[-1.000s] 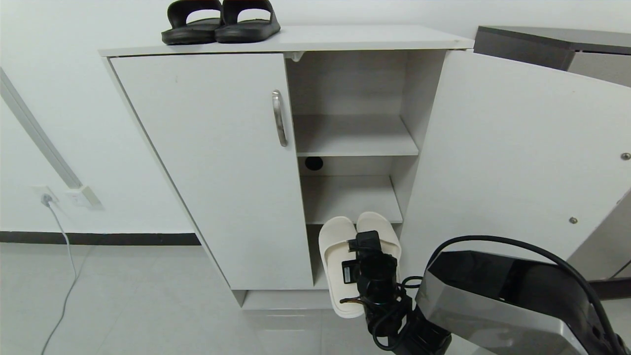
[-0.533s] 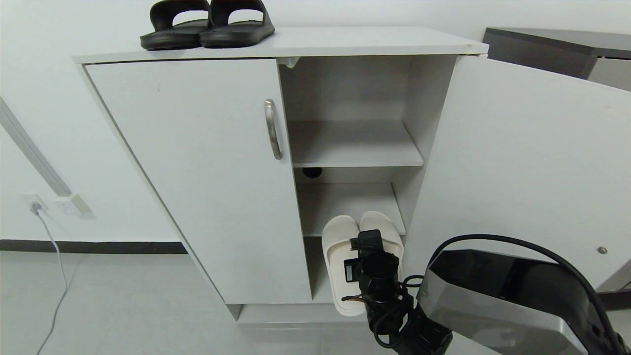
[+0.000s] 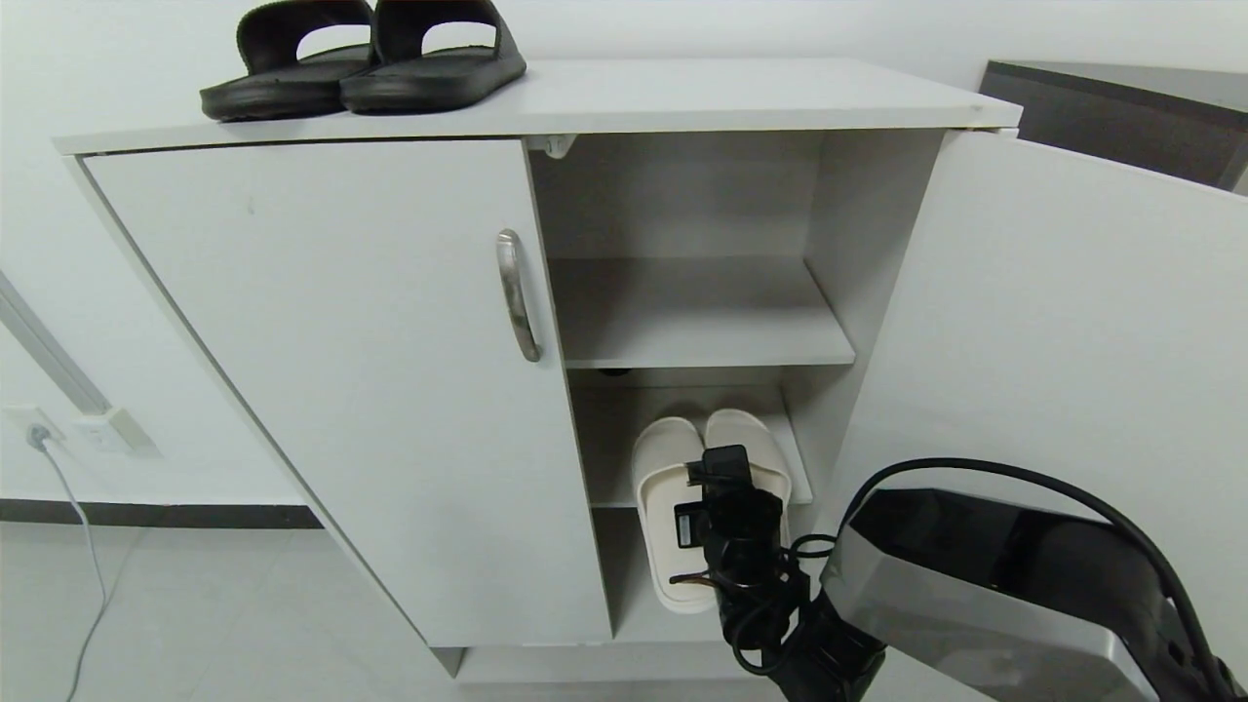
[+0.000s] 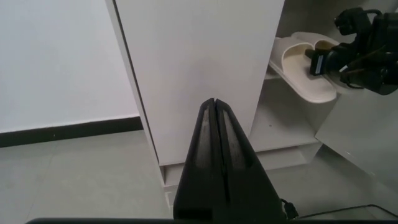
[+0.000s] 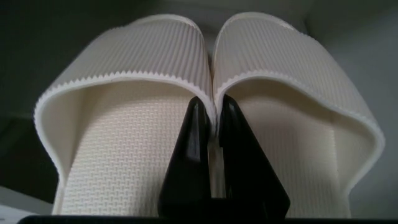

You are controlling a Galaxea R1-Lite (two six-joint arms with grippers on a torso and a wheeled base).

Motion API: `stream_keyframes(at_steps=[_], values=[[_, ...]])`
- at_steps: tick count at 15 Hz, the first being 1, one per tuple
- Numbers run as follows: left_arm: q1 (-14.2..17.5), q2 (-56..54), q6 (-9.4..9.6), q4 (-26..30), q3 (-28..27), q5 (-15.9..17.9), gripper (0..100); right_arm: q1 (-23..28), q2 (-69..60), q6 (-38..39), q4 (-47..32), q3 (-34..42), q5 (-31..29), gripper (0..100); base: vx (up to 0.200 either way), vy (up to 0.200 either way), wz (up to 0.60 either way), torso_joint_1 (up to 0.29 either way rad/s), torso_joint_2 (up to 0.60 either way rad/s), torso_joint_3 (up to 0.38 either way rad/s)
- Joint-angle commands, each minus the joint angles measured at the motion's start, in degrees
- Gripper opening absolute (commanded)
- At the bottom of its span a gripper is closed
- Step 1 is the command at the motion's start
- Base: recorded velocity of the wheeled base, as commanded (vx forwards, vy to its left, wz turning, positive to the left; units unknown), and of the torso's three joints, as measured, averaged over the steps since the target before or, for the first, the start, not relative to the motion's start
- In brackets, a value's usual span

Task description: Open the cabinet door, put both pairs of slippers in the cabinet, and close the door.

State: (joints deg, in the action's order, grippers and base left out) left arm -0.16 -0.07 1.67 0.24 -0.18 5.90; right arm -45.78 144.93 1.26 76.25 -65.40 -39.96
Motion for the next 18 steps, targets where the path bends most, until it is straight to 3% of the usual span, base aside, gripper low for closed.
stream_keyframes(at_steps=[1, 9, 15, 18], values=[[0.0, 0.1, 0.00, 0.0, 0.0, 0.0, 0, 0.8, 1.1, 0.0, -1.7, -3.2, 0.1, 0, 0.000, 0.000, 0.00, 0.000, 0.00, 0.000], [0.0, 0.1, -0.18, 0.0, 0.0, 0.0, 0, 3.3, 3.6, 1.1, -15.2, -15.9, 0.6, 0, 0.000, 0.000, 0.00, 0.000, 0.00, 0.000], [0.0, 0.1, -0.26, 0.0, 0.0, -0.1, 0, 4.8, 5.7, 1.6, -19.7, -23.3, 1.4, 0, 0.000, 0.000, 0.00, 0.000, 0.00, 0.000], [0.1, 0.1, -0.18, 0.0, 0.0, -0.1, 0, 5.1, 5.6, 7.1, -26.8, -27.4, 2.2, 0, 0.000, 0.000, 0.00, 0.000, 0.00, 0.000]])
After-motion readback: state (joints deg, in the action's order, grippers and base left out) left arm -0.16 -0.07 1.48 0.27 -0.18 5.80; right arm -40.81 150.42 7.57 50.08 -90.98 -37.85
